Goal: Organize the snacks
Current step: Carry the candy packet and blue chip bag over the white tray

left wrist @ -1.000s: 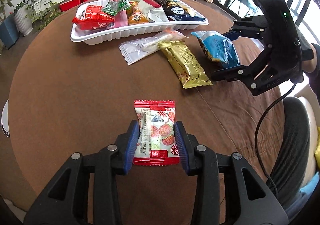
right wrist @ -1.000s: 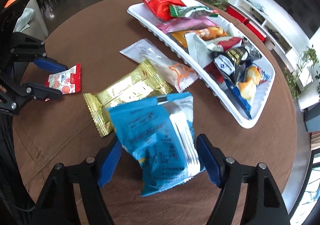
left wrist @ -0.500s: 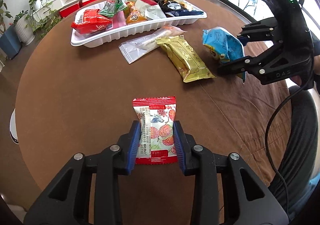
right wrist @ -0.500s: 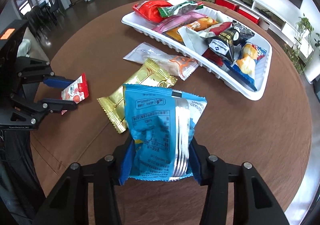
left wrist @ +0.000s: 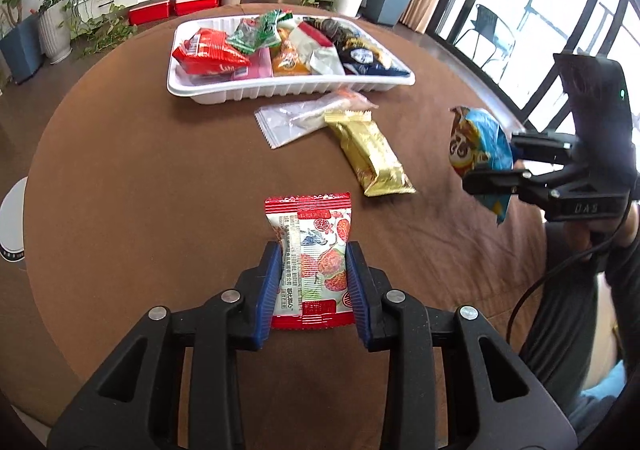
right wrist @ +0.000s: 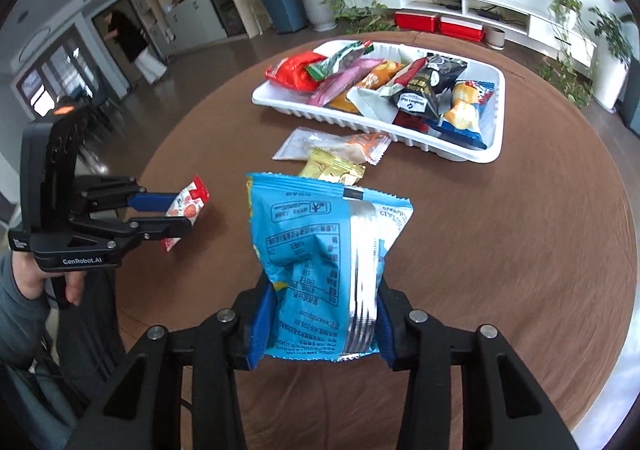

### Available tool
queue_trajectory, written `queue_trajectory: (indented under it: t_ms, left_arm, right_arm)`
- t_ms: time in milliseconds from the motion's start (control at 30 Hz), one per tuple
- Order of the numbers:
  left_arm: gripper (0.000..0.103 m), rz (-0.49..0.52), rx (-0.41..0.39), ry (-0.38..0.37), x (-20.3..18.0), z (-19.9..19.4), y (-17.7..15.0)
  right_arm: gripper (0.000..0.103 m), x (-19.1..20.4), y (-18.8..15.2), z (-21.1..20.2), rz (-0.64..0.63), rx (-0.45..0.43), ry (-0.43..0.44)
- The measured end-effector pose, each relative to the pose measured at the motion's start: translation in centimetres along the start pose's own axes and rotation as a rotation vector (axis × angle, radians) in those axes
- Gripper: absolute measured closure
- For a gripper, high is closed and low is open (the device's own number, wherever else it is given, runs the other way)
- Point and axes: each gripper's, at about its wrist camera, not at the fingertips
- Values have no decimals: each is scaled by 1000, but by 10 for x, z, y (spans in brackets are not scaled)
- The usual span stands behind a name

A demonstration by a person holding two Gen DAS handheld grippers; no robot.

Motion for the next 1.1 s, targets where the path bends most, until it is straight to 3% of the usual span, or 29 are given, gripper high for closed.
queue_trajectory:
  t_ms: [267, 600, 867, 1100]
  left_arm:
    - [73, -69, -82, -59, 9, -17, 11]
    - [73, -103, -163, -66, 35, -33, 50]
    - [73, -96, -221, -28, 69, -42, 111]
    - [73, -64, -230, 7, 93, -35, 168]
  right_arm:
    - [57, -17, -5, -11, 175, -58, 48]
    - [57, -49, 14, -34, 334, -137, -22]
    - [57, -38, 74, -51, 341, -218, -7]
    - [57, -13, 146, -38, 278, -245, 0]
Point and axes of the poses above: each gripper's, at about its wrist camera, not at the fingertips, and z roughly the way its jaws point, x to its left, y to its top, and after that the axes turned 11 degrees about z, right-handed
